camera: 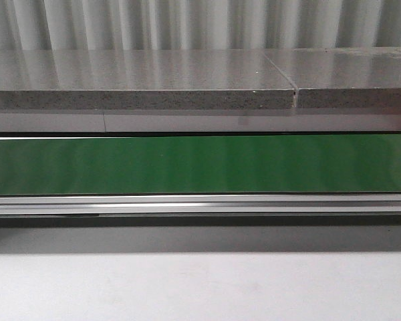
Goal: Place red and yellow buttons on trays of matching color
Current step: 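Lift the red button with the left gripper and move it over the belt, then lower the red button onto the belt and open the left gripper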
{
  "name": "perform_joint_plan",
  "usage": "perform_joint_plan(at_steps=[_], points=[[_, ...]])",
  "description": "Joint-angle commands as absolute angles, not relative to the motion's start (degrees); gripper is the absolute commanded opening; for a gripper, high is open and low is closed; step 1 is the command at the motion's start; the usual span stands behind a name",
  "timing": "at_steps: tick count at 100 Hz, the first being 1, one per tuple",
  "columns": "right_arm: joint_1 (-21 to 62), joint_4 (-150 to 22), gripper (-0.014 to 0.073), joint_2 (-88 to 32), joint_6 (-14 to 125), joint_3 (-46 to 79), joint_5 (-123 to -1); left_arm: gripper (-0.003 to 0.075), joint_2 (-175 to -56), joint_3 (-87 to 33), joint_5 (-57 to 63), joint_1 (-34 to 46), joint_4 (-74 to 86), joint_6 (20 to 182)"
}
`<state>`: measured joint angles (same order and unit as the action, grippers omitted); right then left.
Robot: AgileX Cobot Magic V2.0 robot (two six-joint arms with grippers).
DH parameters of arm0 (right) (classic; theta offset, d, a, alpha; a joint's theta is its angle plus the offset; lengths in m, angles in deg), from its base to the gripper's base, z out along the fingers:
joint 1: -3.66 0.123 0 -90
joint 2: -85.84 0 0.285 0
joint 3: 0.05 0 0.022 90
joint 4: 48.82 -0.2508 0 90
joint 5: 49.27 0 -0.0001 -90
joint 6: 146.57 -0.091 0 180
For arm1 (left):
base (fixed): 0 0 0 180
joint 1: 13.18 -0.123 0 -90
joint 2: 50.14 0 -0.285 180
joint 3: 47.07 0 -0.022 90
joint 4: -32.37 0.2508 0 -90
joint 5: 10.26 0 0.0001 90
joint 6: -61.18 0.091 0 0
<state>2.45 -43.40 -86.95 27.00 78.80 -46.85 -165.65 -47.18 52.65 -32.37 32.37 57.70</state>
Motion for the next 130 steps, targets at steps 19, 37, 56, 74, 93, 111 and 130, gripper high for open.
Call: perform_joint_plan(at_steps=[19, 37, 56, 74, 93, 111, 130], points=[[2.33, -43.03, -0.0057, -87.83, 27.30, 78.50, -42.42, 0.0242, -159.42, -48.87, 51.90, -32.51, 32.37, 57.50], [2.33, -43.03, -0.0057, -87.83, 27.30, 78.50, -42.42, 0.0242, -154.73, -48.87, 54.86, -32.51, 32.37, 58.06], [2.33, -43.03, -0.0057, -87.83, 27.30, 78.50, -42.42, 0.0242, -151.35, -48.87, 57.22, -32.17, 32.37, 58.76], [2.33, -43.03, -0.0057, -87.83, 27.30, 78.50, -42.42, 0.0242, -150.70, -51.18, 58.78, -28.38, 32.68, 59.10], [2.33, -43.03, -0.0057, -87.83, 27.30, 78.50, -42.42, 0.0242, -150.84, -55.18, 59.44, -23.07, 32.37, 59.10], [2.33, -43.03, -0.0057, -87.83, 27.30, 78.50, -42.42, 0.0242, -152.00, -55.93, 59.69, -18.53, 32.37, 59.10], [2.33, -43.03, -0.0057, -87.83, 27.30, 78.50, -42.42, 0.0242, -154.77, -55.93, 61.13, -16.68, 32.68, 59.74]])
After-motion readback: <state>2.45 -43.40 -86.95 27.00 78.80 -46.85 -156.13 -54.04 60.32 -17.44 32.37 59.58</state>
